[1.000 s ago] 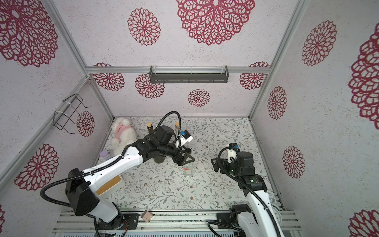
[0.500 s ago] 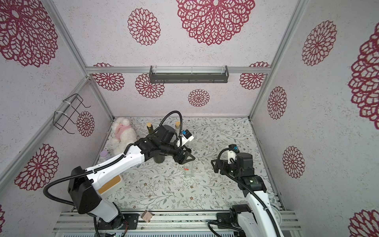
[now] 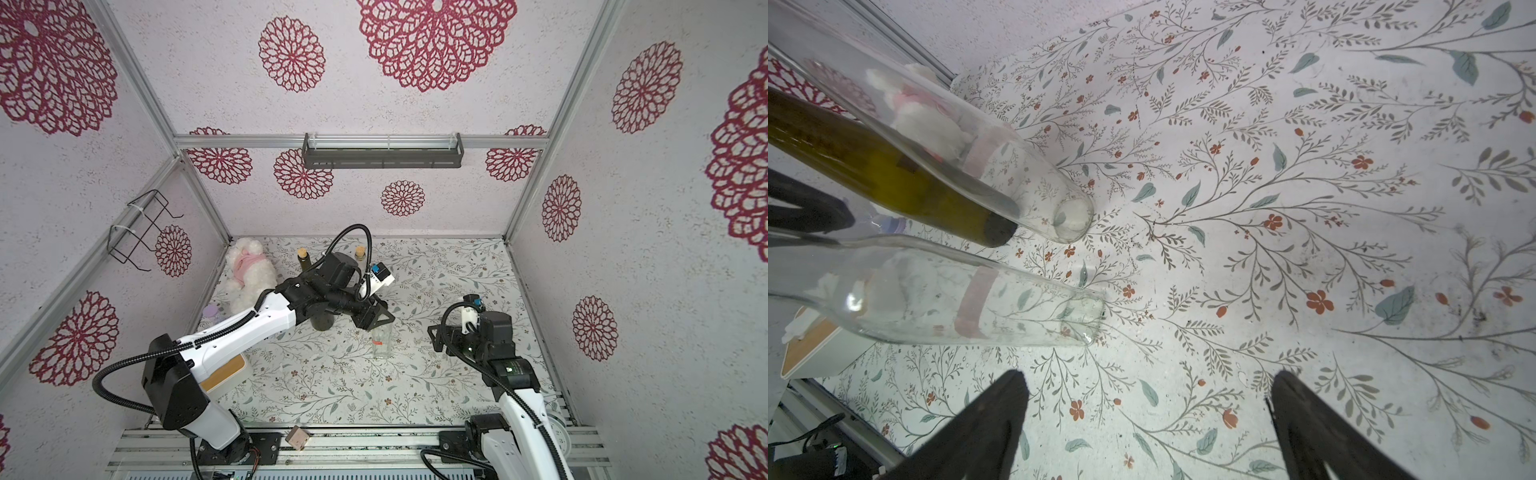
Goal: Remove the label from the bottle
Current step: Adjust the bottle at the center of the board.
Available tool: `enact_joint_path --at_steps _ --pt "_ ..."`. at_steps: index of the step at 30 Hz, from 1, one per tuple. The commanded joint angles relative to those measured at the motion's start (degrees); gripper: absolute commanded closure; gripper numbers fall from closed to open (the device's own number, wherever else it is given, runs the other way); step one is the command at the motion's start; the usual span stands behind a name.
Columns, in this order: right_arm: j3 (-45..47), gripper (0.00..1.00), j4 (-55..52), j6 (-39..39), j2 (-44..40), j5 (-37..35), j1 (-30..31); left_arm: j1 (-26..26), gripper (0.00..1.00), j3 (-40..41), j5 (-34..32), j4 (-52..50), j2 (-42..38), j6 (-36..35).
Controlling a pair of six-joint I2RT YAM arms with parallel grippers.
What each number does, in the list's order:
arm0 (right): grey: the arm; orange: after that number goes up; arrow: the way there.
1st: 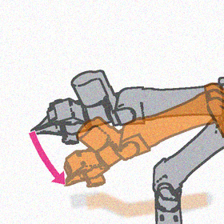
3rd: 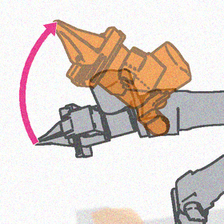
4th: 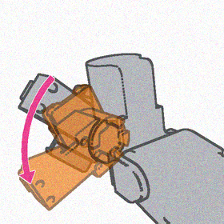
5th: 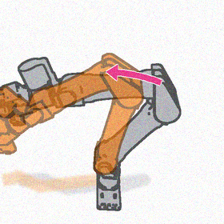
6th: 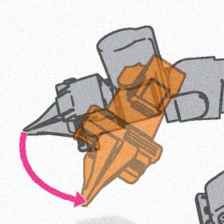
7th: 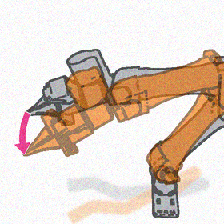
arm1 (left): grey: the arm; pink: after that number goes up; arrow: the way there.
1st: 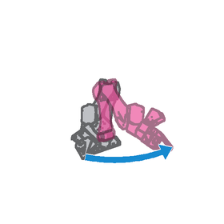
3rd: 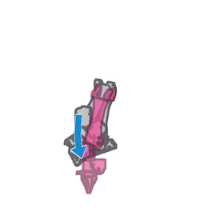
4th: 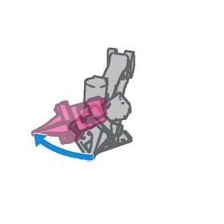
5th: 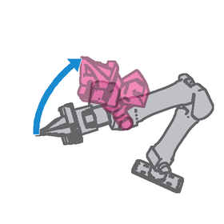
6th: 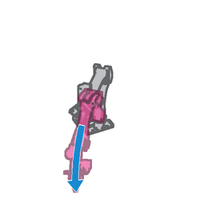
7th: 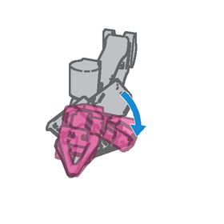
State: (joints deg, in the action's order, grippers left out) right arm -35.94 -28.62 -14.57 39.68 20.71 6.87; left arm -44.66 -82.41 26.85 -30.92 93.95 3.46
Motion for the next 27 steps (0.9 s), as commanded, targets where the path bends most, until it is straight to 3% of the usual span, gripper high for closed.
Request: enact_joint_path --at_steps 1,21,27 --pt "0.1 0.06 0.2 0.3 -0.8 -0.7 -0.3 0.3 0.49 -1.3 -1.3 0.0 0.0 -1.3" --pt "-0.1 0.06 0.8 0.7 -0.3 -0.9 -0.4 -2.3 0.74 -4.7 -10.3 -2.8 -0.8 -2.0" --pt "-1.2 0.06 0.5 1.2 0.0 -0.7 -0.4 -4.7 0.84 -7.3 -17.7 -4.3 -1.3 -1.0"
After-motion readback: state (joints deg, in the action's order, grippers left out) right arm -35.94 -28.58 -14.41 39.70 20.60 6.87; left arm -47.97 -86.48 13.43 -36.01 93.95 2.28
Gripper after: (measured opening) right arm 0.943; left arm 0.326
